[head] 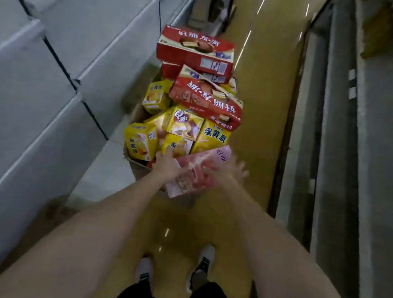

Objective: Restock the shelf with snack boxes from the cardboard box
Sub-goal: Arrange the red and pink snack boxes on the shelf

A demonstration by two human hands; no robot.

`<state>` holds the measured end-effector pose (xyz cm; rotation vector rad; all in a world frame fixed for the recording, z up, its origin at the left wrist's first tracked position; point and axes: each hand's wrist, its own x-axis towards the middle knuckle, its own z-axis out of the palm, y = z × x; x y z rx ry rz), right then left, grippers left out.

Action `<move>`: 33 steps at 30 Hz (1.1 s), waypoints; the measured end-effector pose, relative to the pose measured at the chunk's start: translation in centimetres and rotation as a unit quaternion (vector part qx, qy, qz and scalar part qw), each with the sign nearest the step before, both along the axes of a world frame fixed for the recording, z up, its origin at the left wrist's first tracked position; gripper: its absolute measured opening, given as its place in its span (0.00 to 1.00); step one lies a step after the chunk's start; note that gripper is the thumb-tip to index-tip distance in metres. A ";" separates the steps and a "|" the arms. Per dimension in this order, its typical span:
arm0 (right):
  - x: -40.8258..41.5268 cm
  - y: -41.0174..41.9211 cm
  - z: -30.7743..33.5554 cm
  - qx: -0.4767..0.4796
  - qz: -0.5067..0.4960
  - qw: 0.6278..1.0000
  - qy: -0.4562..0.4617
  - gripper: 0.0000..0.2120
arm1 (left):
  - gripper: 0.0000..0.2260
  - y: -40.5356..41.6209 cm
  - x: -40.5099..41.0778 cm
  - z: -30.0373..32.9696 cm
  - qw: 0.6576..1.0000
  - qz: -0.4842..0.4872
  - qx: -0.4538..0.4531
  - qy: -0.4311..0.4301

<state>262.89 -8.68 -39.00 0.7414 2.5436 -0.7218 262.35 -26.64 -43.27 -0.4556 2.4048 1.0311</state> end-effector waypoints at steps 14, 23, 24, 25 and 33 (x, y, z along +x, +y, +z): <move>0.0 4.6 4.5 0.028 -0.026 0.994 0.104 0.26 | 0.43 2.2 -2.7 4.2 0.994 -0.076 0.020 -0.070; 3.9 13.9 13.1 0.071 -0.173 0.955 0.230 0.19 | 0.46 12.8 -3.2 13.4 0.966 -0.219 0.132 -0.045; 4.7 15.3 14.3 0.073 -0.198 0.945 0.249 0.19 | 0.45 14.5 -3.1 14.4 0.960 -0.232 0.151 -0.032; 5.4 16.8 15.4 0.076 -0.219 0.936 0.264 0.20 | 0.48 16.3 -2.8 15.7 0.953 -0.246 0.175 -0.020; 11.1 27.5 25.3 0.129 -0.327 0.849 0.394 0.15 | 0.41 29.7 -1.7 24.8 0.886 -0.376 0.269 0.006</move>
